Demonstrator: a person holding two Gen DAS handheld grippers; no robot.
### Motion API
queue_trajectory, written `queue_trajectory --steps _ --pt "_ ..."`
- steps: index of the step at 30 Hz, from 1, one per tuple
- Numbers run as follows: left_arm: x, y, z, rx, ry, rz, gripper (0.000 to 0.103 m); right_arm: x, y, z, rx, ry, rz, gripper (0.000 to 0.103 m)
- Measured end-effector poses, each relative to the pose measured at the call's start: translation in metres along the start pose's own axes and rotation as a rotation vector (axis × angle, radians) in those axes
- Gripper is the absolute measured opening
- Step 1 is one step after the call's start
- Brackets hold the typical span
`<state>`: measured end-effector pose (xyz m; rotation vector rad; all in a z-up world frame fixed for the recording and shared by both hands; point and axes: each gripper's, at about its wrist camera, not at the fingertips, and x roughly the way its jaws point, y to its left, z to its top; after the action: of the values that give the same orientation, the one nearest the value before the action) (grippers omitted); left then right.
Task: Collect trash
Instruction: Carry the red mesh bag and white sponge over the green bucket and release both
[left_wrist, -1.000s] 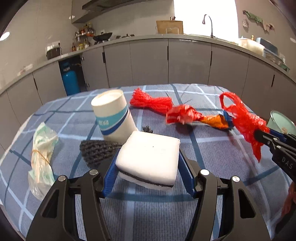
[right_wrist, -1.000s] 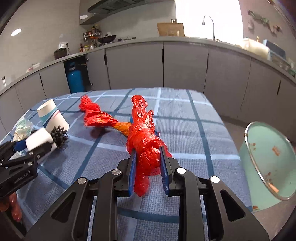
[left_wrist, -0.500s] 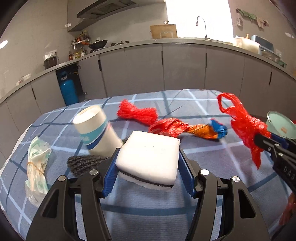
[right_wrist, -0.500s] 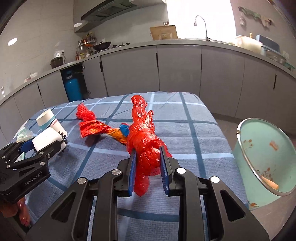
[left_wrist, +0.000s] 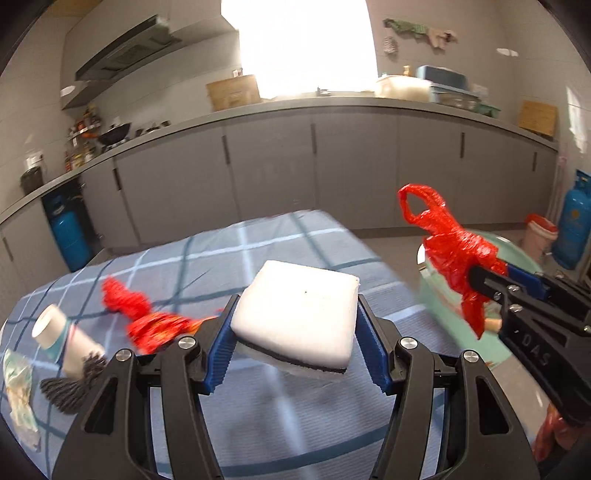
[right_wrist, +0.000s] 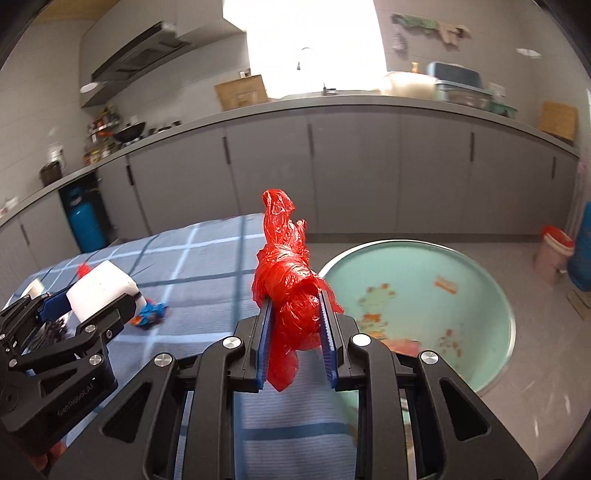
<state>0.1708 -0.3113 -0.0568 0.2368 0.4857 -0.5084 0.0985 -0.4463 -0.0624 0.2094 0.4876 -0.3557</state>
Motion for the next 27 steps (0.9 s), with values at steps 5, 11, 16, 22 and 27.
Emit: queue_trajectory --steps 5,11,16,22,27 --pt "0.005 -0.049 0.019 0.058 -0.029 -0.087 0.06 -0.003 -0.039 0.003 0.077 -0.002 -0.076 0.025" --pt "0.022 -0.092 0.031 0.105 -0.031 -0.146 0.06 -0.003 -0.074 0.002 0.122 0.009 -0.161 0.025" --pt "0.044 -0.115 0.036 0.127 -0.002 -0.174 0.06 0.003 -0.1 -0.002 0.169 0.033 -0.203 0.026" --pt "0.074 -0.14 0.037 0.165 0.051 -0.182 0.062 0.017 -0.115 -0.009 0.187 0.077 -0.219 0.029" --pt "0.089 -0.143 0.036 0.162 0.051 -0.102 0.089 0.02 -0.126 -0.012 0.23 0.073 -0.255 0.043"
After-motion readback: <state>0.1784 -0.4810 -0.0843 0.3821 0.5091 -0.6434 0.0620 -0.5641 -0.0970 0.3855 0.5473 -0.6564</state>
